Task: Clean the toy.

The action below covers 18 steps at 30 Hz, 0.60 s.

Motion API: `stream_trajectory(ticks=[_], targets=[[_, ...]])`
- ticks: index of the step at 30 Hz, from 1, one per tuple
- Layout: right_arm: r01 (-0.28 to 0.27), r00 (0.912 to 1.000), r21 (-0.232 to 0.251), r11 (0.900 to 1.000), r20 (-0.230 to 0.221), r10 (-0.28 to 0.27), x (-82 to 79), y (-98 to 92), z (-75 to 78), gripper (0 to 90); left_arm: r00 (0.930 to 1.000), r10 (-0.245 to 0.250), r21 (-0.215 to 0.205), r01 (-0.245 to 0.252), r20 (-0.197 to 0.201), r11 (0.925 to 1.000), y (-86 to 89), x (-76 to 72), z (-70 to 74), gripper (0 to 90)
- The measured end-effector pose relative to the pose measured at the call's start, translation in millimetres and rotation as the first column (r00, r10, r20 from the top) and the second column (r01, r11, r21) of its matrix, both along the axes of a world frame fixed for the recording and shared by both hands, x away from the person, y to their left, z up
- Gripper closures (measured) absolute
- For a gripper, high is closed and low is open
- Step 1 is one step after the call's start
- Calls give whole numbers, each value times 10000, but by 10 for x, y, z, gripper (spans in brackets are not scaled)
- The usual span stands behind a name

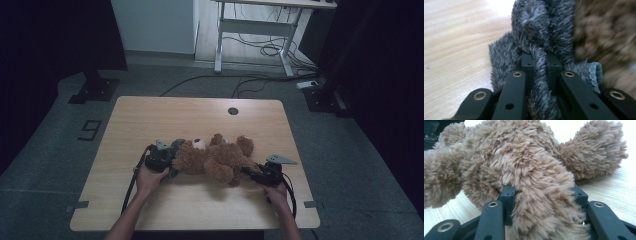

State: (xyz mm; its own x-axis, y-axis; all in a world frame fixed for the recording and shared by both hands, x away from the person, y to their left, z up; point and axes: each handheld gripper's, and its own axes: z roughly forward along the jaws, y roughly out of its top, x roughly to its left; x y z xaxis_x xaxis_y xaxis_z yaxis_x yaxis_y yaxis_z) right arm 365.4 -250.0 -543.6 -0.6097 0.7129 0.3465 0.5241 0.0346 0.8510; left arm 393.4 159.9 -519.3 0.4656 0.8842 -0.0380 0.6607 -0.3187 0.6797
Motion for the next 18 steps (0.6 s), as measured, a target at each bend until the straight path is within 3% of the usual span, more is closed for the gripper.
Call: stream_trajectory(ticks=[2,5,9,14,16,18], targets=[[16,10000,22,10000,-3,-16,2,-2,-3,527,9999,81,-248,-79,89,9997,48,0,75,805],[21,10000,-3,10000,-49,-21,2,-13,-6,528,9983,202,-533,-173,544,9984,104,-18,273,804],[82,9999,34,10000,-82,-81,2,-33,-17,529,9895,-44,-907,176,1445,9957,52,-82,646,803],[62,10000,-15,10000,-31,-62,-2,-23,-12,532,9723,-924,-1387,1240,2146,9825,-261,-192,971,802],[52,10000,-19,10000,16,-51,-4,-21,-12,539,9632,-1394,-1335,1731,2298,9758,-467,-273,1013,802],[25,10000,-44,10000,47,-25,-3,-23,-11,541,9506,-2051,-1061,2345,2332,9663,-724,-388,952,802]])
